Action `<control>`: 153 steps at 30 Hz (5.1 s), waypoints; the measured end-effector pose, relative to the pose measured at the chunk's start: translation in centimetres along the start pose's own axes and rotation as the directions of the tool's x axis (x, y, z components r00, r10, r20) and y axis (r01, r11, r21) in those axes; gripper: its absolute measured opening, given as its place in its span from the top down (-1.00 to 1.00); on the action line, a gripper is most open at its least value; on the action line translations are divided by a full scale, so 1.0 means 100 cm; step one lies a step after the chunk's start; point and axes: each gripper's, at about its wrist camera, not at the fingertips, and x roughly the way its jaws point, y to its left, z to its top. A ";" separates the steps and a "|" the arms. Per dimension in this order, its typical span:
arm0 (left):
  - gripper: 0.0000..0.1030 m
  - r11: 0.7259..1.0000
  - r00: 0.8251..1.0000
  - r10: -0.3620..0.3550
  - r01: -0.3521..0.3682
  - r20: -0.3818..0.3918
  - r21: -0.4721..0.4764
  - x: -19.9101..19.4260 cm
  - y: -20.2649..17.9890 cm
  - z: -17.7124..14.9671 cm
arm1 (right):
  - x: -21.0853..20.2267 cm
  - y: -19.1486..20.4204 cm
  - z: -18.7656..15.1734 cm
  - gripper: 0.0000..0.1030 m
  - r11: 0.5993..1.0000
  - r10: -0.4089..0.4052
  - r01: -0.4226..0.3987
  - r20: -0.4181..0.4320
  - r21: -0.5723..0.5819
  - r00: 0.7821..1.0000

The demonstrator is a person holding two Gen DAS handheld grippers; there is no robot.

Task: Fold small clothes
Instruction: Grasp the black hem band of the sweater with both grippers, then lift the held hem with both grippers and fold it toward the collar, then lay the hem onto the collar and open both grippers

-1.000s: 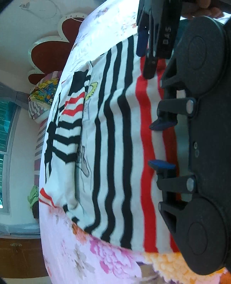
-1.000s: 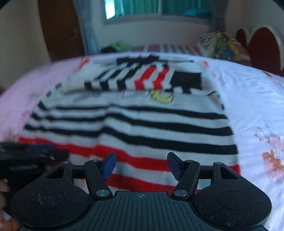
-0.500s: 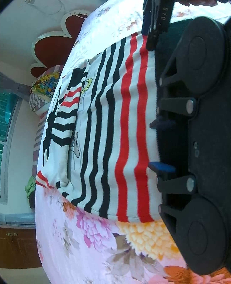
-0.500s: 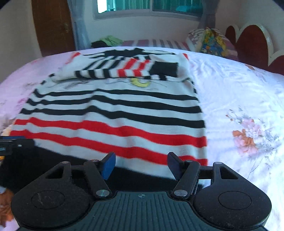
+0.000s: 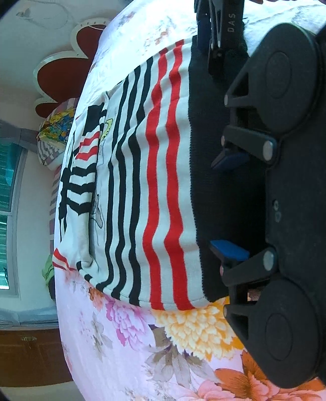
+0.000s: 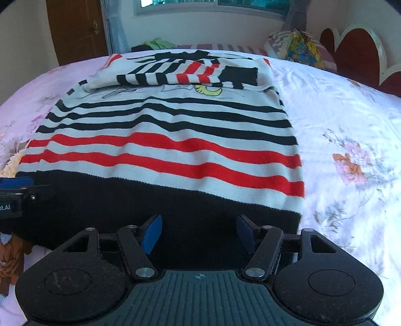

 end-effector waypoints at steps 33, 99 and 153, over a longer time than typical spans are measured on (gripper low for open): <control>-0.01 0.997 0.998 0.069 -0.069 -0.005 -0.025 -0.011 0.025 -0.001 | -0.003 -0.046 0.011 -0.25 0.984 -0.069 0.074 -0.035 0.165 0.997; 0.85 0.896 0.960 -0.162 0.239 0.227 -0.375 0.140 0.073 0.256 | 0.120 -0.134 0.267 0.85 0.874 0.190 -0.258 0.200 0.411 0.961; 0.92 0.999 0.993 0.047 -0.048 0.112 0.005 0.222 0.056 0.280 | 0.230 -0.134 0.312 0.93 0.980 0.092 -0.124 0.199 0.155 0.976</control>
